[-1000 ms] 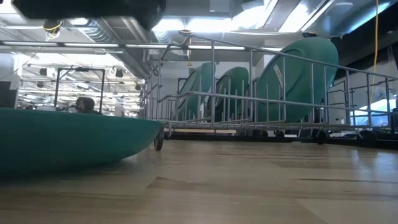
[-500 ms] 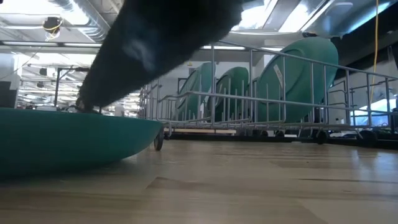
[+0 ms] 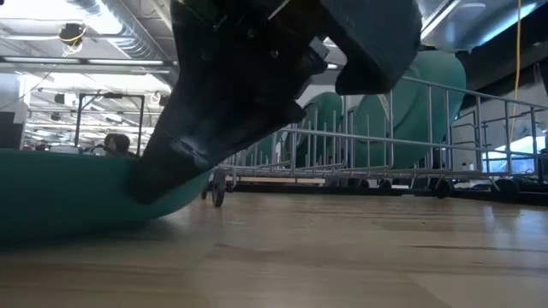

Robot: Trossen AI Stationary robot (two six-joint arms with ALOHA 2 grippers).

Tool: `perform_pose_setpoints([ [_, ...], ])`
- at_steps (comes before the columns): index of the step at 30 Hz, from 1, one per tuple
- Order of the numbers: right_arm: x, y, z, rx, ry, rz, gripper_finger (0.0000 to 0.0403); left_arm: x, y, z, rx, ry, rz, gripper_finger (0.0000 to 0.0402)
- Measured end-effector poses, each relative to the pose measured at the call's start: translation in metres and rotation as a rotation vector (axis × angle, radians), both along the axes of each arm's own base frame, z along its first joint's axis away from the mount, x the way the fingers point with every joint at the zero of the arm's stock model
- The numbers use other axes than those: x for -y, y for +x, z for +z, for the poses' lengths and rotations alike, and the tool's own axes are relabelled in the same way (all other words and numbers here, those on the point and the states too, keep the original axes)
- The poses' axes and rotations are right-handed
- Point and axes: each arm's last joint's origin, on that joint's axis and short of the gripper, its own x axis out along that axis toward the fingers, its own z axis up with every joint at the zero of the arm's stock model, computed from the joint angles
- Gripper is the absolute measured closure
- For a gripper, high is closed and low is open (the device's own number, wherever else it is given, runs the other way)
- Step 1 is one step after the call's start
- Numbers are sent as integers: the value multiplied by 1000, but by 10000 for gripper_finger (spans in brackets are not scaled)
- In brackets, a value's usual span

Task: Sort dishes
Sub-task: Put the green plate in the dish rack

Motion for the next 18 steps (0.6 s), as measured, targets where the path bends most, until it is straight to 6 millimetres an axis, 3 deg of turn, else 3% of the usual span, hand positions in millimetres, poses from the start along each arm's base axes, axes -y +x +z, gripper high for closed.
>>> perform_pose_setpoints([
  [12,8,4,-1,-16,4,33,250,0,0,0,0,1,0,398],
  [18,9,3,-2,-33,7,40,302,0,0,0,0,0,0,398],
])
